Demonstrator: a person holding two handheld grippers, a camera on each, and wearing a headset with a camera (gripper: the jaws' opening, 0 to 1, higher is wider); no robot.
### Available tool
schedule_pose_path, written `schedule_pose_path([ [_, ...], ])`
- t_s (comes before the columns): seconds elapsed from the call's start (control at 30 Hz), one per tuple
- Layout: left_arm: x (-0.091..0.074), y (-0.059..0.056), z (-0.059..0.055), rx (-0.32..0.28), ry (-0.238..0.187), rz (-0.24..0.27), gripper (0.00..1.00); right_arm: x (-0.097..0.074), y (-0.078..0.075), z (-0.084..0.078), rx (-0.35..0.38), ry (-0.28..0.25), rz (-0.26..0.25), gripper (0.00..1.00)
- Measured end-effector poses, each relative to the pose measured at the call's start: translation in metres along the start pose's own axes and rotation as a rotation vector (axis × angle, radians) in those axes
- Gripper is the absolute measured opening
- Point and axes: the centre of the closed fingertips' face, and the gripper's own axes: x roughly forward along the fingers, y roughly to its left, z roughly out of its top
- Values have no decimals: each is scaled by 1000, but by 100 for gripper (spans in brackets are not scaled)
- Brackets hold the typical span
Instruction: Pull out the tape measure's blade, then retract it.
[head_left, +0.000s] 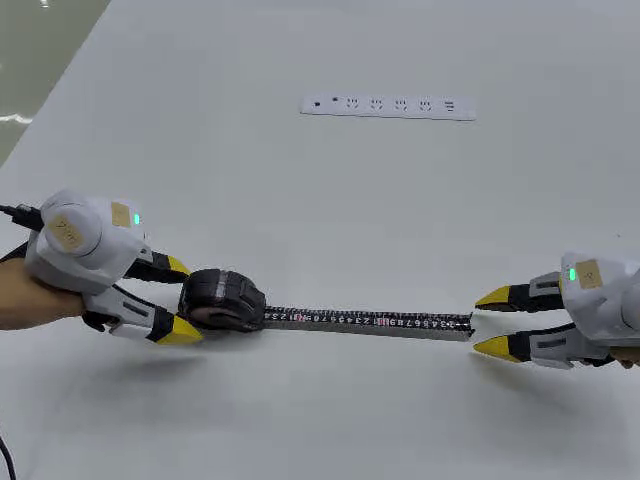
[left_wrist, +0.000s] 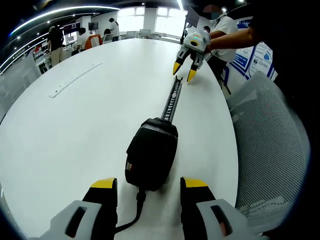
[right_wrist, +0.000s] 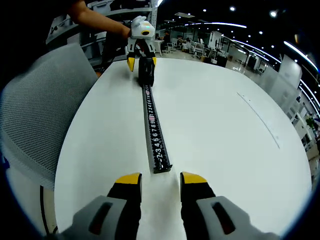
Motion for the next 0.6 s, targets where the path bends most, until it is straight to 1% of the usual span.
schedule_pose_path([
  [0.1, -4, -3, -3, -23, -15, 9, 49, -5, 1, -3, 19, -2, -20, 31],
  [0.2, -8, -6, -4, -60, -49, 20, 51, -9, 2, -4, 52, -4, -44, 35],
  [0.33, -12, -10, -7, -92, -77, 47, 55, -11, 5, -4, 87, -17, -68, 38],
  [0.43, -16, -13, -6, -146, -130, 82, 58, -13, 7, -4, 141, -27, -101, 42],
  [0.5, -18, -16, -5, -175, -162, 100, 61, -15, 9, -2, 153, -34, -117, 44],
  [0.53, -19, -17, -6, -192, -178, 116, 63, -17, 10, -1, 168, -42, -130, 45],
  [0.6, -22, -21, -7, -209, -199, 135, 64, -19, 11, 1, 197, -53, -148, 48],
])
